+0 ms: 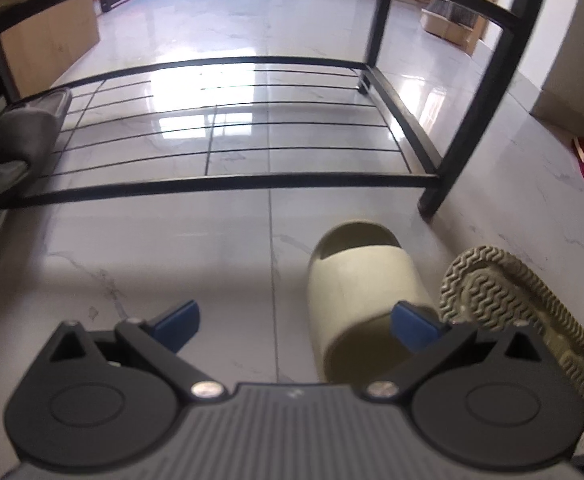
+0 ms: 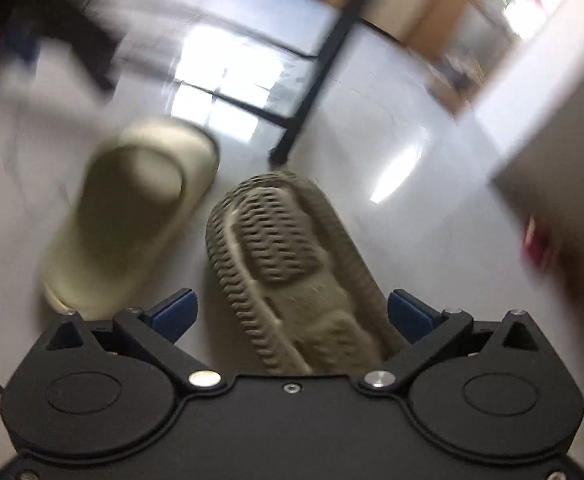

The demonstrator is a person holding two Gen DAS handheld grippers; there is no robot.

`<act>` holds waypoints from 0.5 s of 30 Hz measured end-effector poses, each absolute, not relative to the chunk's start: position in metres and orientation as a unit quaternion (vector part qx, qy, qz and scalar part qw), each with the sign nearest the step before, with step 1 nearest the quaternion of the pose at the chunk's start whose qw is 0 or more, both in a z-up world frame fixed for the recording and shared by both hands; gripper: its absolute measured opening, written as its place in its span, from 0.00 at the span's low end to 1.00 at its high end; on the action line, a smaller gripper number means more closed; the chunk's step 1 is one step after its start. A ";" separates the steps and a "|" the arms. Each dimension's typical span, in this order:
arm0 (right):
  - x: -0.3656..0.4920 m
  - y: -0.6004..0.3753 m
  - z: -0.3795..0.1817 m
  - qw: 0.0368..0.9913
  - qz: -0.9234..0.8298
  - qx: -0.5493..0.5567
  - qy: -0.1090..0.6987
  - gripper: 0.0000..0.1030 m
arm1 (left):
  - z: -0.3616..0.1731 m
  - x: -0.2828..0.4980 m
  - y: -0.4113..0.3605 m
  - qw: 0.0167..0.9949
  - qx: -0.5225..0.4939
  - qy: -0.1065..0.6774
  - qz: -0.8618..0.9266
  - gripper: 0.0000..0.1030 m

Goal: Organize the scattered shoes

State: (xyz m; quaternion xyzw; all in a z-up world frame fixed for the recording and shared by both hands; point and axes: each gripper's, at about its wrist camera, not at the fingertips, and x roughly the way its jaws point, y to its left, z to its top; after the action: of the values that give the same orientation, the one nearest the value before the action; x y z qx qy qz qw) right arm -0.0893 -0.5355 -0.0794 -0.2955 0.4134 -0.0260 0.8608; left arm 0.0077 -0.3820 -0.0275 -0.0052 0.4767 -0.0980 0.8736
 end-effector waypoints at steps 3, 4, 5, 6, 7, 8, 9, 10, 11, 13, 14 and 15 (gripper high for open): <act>-0.078 -0.526 -0.101 0.837 -0.015 -0.349 0.421 1.00 | -0.030 0.011 -0.378 0.870 -0.015 0.485 -0.094 0.99; -0.075 -0.525 -0.106 0.830 -0.013 -0.362 0.424 1.00 | -0.030 0.011 -0.378 0.869 -0.015 0.485 -0.095 0.99; -0.073 -0.527 -0.110 0.824 -0.010 -0.371 0.427 1.00 | -0.030 0.011 -0.378 0.869 -0.015 0.486 -0.096 0.99; -0.072 -0.530 -0.113 0.818 -0.007 -0.379 0.432 1.00 | -0.030 0.012 -0.379 0.868 -0.015 0.486 -0.097 0.99; -0.071 -0.535 -0.115 0.812 -0.005 -0.383 0.440 1.00 | -0.031 0.012 -0.379 0.868 -0.015 0.486 -0.100 0.99; -0.071 -0.541 -0.116 0.806 -0.002 -0.389 0.447 1.00 | -0.031 0.012 -0.380 0.868 -0.015 0.487 -0.101 0.99; -0.071 -0.546 -0.118 0.800 0.003 -0.395 0.452 1.00 | -0.033 0.012 -0.381 0.867 -0.014 0.488 -0.103 0.99; -0.068 -0.548 -0.119 0.795 0.008 -0.400 0.456 1.00 | -0.034 0.013 -0.382 0.865 -0.013 0.490 -0.105 0.99; -0.066 -0.550 -0.120 0.791 0.012 -0.403 0.460 1.00 | -0.034 0.013 -0.382 0.865 -0.013 0.491 -0.105 0.99; -0.060 -0.555 -0.122 0.784 0.016 -0.407 0.468 1.00 | -0.035 0.013 -0.382 0.864 -0.015 0.493 -0.105 0.99; -0.057 -0.558 -0.124 0.781 0.018 -0.409 0.472 1.00 | -0.036 0.014 -0.382 0.863 -0.016 0.493 -0.105 0.99; -0.055 -0.560 -0.124 0.778 0.019 -0.410 0.475 1.00 | -0.036 0.014 -0.382 0.863 -0.017 0.494 -0.104 0.99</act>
State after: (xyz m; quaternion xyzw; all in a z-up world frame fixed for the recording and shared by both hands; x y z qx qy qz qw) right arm -0.0549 -0.5601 -0.1242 -0.4095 0.4755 0.0190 0.7784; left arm 0.0138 -0.3821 -0.0357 -0.0166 0.4939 -0.1041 0.8631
